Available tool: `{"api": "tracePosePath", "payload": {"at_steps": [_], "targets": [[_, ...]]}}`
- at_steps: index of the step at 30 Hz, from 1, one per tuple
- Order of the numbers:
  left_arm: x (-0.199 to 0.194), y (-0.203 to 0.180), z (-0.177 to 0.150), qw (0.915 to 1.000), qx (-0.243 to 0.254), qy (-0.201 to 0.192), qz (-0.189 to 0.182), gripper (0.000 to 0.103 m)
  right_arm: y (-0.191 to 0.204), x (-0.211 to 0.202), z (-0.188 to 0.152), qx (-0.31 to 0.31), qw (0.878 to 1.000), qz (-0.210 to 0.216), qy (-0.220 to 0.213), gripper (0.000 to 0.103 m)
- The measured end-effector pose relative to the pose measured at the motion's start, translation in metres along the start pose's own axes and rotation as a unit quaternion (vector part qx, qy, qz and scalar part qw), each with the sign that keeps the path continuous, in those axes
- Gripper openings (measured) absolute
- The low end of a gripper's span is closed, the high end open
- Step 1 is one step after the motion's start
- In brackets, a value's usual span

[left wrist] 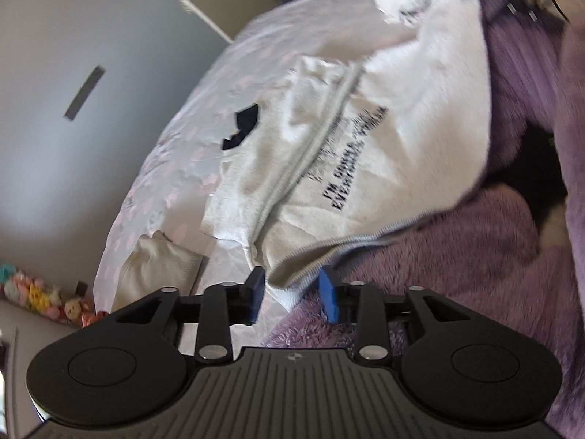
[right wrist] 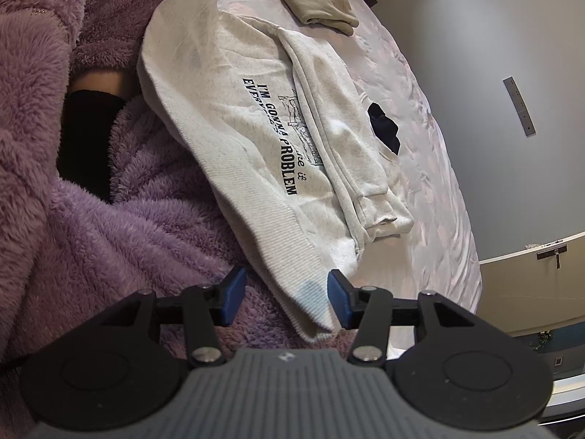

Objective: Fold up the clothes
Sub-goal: 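Lift the hem with both grippers and fold the sweatshirt over toward the collar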

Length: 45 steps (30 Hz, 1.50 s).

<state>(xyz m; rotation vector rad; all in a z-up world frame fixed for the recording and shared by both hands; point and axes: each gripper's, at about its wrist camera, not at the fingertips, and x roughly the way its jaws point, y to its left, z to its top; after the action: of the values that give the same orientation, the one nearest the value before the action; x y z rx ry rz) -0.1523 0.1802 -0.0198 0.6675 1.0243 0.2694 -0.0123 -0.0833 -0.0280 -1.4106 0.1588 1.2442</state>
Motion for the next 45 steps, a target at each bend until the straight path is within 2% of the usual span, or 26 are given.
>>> {"api": "tracePosePath", "payload": {"at_steps": [1,4,7,9,11,14,15,17,19,20,24,29,33,38,45], "targets": [[0.004,-0.003,0.001,0.9998,0.018,0.005,-0.001,0.049,0.000,0.000,0.000,-0.002,1.000,0.000,0.001,0.055],[0.019,-0.011,0.004,0.9973,0.070,0.020,0.009,0.049,-0.002,0.002,0.001,-0.006,1.000,-0.003,0.002,0.057],[0.036,-0.015,0.006,0.9942,0.101,0.032,0.017,0.050,-0.003,0.006,0.002,-0.008,1.000,-0.004,0.004,0.055],[0.048,-0.015,0.008,0.9941,0.099,0.045,0.006,0.046,-0.002,0.010,0.002,-0.013,1.000,-0.003,0.007,0.055],[0.055,-0.017,0.007,0.9947,0.091,0.049,0.001,0.031,0.003,0.013,0.000,-0.021,1.000,-0.009,0.003,0.055],[0.055,-0.017,0.004,0.9965,0.070,0.046,-0.002,0.018,0.007,0.014,-0.003,-0.028,0.999,-0.018,-0.007,0.052],[0.055,-0.015,0.002,0.9972,0.059,0.045,-0.002,0.015,0.008,0.013,-0.005,-0.028,0.999,-0.019,-0.011,0.048],[0.053,-0.010,-0.002,0.9986,0.032,0.042,0.000,0.010,0.009,0.012,-0.007,-0.027,0.999,-0.025,-0.016,0.037],[0.052,-0.003,-0.005,0.9993,0.002,0.036,0.000,0.006,0.008,0.013,-0.007,-0.027,0.999,-0.036,-0.015,0.014],[0.051,0.000,-0.006,0.9994,-0.012,0.034,0.001,0.006,0.007,0.013,-0.007,-0.024,0.999,-0.042,-0.017,0.009],[0.047,0.023,-0.005,0.9967,-0.078,0.020,0.006,0.005,-0.008,0.012,-0.006,0.012,0.998,-0.059,-0.034,0.007],[0.047,0.066,-0.001,0.9869,-0.160,0.005,0.017,0.004,-0.048,0.014,0.002,0.070,0.993,-0.088,-0.046,0.007],[0.051,0.098,0.005,0.9825,-0.182,-0.005,0.038,0.004,-0.091,0.025,0.009,0.109,0.986,-0.118,-0.050,0.006],[0.064,0.135,0.019,0.9782,-0.199,-0.011,0.057,0.004,-0.148,0.047,0.021,0.154,0.977,-0.135,-0.056,0.007],[0.119,0.188,0.043,0.9708,-0.228,-0.001,0.075,0.004,-0.216,0.105,0.047,0.171,0.972,-0.152,-0.055,0.007]]}}
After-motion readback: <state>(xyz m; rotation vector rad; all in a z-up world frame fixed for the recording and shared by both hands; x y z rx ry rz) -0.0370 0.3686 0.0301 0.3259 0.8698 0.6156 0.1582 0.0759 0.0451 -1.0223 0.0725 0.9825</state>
